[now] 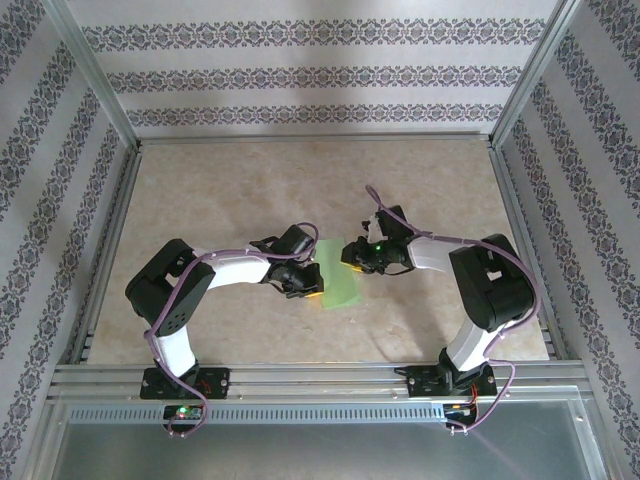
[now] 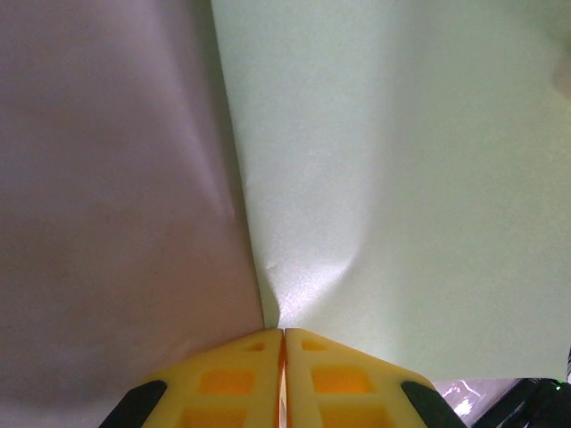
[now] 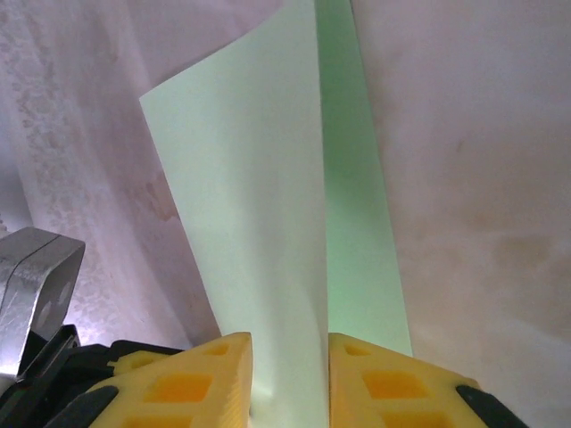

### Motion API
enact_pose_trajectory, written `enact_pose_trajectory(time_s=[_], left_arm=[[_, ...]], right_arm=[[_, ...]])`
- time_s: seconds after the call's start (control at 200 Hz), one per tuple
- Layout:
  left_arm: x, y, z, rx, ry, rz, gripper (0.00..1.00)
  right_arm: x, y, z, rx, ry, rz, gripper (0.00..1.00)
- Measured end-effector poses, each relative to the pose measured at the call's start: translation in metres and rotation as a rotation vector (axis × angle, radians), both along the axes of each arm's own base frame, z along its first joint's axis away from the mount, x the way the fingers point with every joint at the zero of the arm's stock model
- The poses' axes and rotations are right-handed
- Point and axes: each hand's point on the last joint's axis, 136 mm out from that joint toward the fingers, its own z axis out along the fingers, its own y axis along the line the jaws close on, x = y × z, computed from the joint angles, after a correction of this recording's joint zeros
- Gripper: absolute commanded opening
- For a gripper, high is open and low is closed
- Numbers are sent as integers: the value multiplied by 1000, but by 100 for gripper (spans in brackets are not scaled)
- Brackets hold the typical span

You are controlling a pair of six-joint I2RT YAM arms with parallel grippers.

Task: Fold a paper plane with a square sheet of paper (fold left side to right side)
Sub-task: Fold the triangle a second time at the center of the table.

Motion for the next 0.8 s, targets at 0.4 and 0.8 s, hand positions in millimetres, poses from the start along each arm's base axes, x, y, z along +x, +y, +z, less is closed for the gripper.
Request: enact_pose_trajectory(time_s=[0.4, 0.8], left_arm=[[5, 6, 8, 31, -65, -20, 30], [-9, -20, 110, 2, -476, -235, 55]], right_arm=[[-9, -8, -9, -53, 23, 41, 1], [-17, -17, 13, -79, 32, 1, 1]])
